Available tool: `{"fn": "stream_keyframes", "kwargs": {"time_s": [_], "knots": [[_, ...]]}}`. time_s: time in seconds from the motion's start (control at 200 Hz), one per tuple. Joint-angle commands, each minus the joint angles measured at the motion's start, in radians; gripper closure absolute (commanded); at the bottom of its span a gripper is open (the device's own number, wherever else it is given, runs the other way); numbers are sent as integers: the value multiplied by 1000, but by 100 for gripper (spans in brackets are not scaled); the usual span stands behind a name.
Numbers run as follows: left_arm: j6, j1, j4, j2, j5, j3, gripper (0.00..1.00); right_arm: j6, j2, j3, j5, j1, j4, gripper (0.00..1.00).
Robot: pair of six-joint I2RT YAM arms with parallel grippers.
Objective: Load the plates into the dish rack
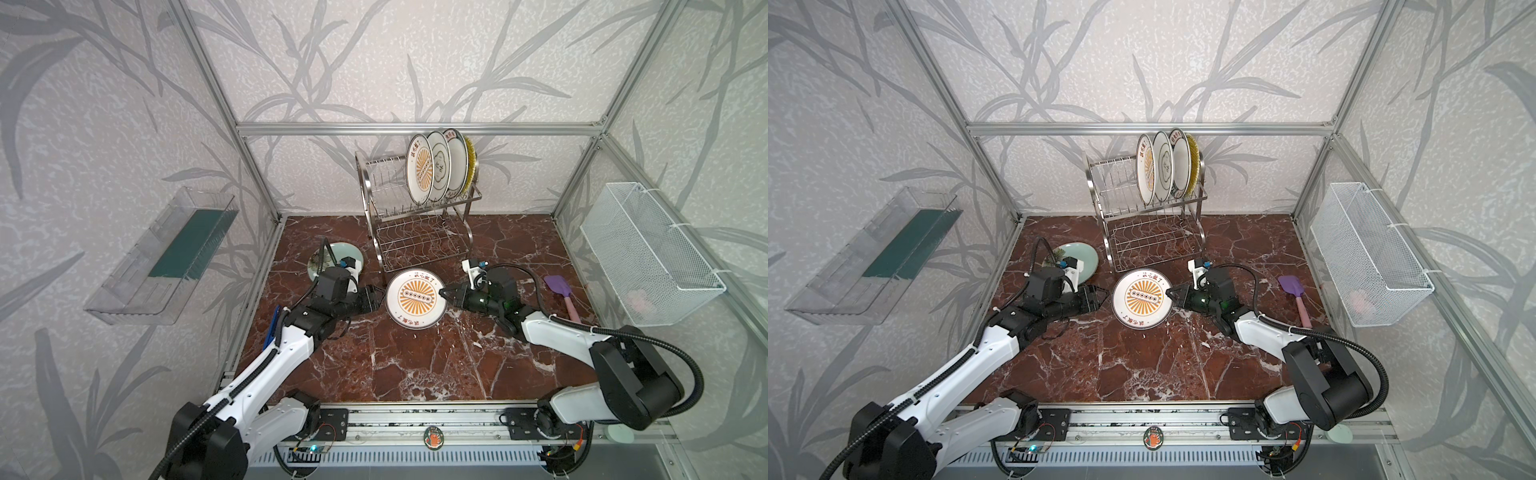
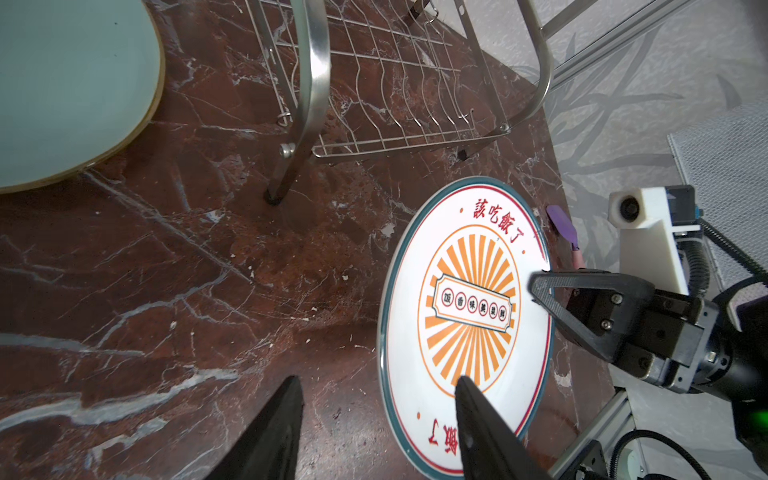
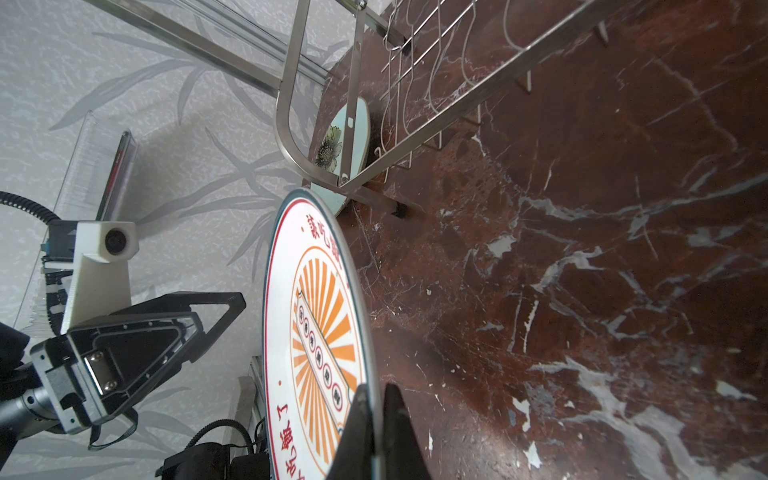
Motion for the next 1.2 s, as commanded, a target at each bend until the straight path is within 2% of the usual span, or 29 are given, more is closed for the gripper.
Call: {"fn": "stream_keyframes", "kwargs": {"time_s": [0.0, 0.44, 0.78, 1.195], "knots": [[-43, -9, 74, 20, 47, -24, 43, -1, -30, 12, -46, -5, 47, 100], [-77, -53, 146, 73, 59, -32, 44, 52, -2, 7, -95, -7, 145, 100], [-82, -72, 172, 95, 68, -25, 54, 63, 15, -2, -95, -8, 179, 100], [-80, -78, 181, 94, 72, -24, 59, 73, 16, -21, -77, -15, 203, 100]]}}
